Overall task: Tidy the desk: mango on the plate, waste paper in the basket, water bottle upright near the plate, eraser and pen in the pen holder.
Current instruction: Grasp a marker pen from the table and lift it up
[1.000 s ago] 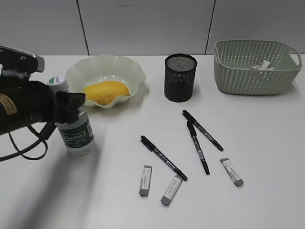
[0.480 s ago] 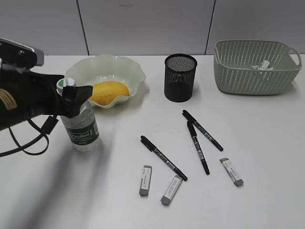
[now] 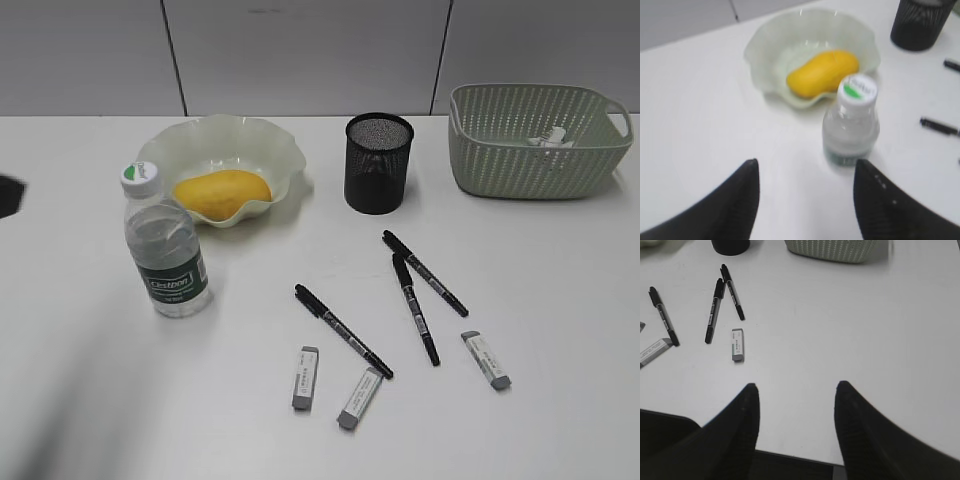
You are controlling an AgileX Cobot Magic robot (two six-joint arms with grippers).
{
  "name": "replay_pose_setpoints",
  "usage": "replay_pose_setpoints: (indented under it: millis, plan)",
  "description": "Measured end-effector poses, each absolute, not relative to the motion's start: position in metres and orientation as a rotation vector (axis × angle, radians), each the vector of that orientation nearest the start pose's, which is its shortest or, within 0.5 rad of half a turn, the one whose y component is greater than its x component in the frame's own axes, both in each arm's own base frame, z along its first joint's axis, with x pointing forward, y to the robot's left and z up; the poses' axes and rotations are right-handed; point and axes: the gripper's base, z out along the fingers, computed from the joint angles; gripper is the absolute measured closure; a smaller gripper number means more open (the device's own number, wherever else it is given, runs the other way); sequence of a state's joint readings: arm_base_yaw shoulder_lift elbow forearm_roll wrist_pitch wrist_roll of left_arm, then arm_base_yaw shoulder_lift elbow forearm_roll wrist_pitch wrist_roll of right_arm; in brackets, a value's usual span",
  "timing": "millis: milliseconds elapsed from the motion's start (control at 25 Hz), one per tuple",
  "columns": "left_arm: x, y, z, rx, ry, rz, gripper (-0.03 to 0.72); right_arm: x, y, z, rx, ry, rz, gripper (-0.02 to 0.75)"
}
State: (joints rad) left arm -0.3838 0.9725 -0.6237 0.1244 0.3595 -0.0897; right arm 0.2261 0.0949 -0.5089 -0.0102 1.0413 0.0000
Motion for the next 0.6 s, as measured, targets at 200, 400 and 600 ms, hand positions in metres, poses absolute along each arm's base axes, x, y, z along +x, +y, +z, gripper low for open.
replay_pose_setpoints:
  millis: [200, 400, 600]
  plan:
    - [0.096, -0.027, 0.304, 0.372, 2.356, -0.049, 0.273, 0.010, 0.001, 0.281, -0.238, 2.099, 0.122, 0.351]
    - [0.030, 0.000, 0.312, 0.282, 2.233, -0.098, 0.278, 0.010, 0.001, 0.281, -0.238, 2.099, 0.122, 0.357]
    - [-0.002, 0.008, 0.297, 0.254, 2.079, -0.214, 0.279, 0.010, 0.002, 0.281, -0.233, 2.100, 0.132, 0.360]
